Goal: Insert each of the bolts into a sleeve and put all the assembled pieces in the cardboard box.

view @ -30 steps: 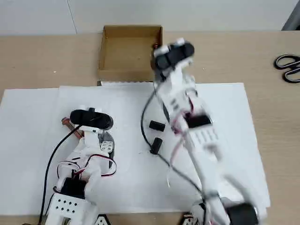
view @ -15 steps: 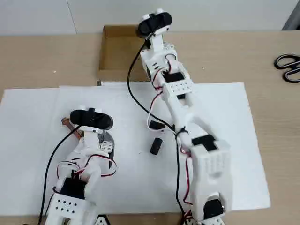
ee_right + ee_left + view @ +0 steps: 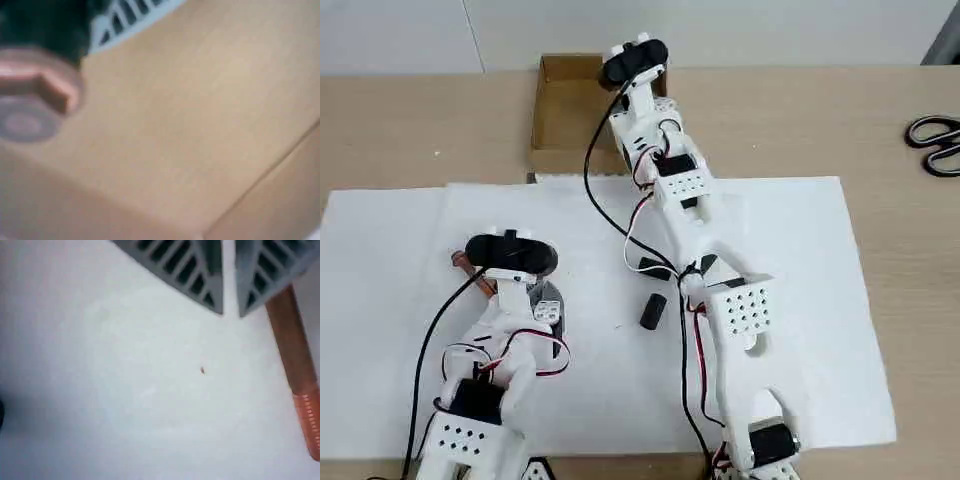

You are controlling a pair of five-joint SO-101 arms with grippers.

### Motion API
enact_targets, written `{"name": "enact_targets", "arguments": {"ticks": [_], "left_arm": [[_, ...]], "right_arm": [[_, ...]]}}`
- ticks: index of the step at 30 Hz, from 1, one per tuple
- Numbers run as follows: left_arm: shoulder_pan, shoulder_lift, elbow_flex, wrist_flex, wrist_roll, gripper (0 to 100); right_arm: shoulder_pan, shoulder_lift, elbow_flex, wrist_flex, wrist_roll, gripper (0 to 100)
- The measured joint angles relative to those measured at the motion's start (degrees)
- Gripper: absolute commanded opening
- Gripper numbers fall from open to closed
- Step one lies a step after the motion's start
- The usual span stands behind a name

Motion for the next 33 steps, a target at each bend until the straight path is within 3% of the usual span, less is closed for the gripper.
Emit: {"name": "enact_targets", "arguments": {"ticks": [7,12,26,33], "left_arm": [[0.00,0.00,0.00,0.00,0.00,1],[0.00,0.00,0.00,0.00,0.09,1],[0.00,0.00,0.00,0.00,0.09,1],[0.00,0.00,0.00,0.00,0.09,1]], "right_arm": [[0.00,-1.05,-0.97,2.37,0.00,16.9],[-1.14,-6.77,-0.97,9.93,0.00,13.4],[-2.81,-21.98,-0.97,53.71,0.00,10.6],[-5.27,-23.21,-0.97,69.45,0.00,10.5]]}}
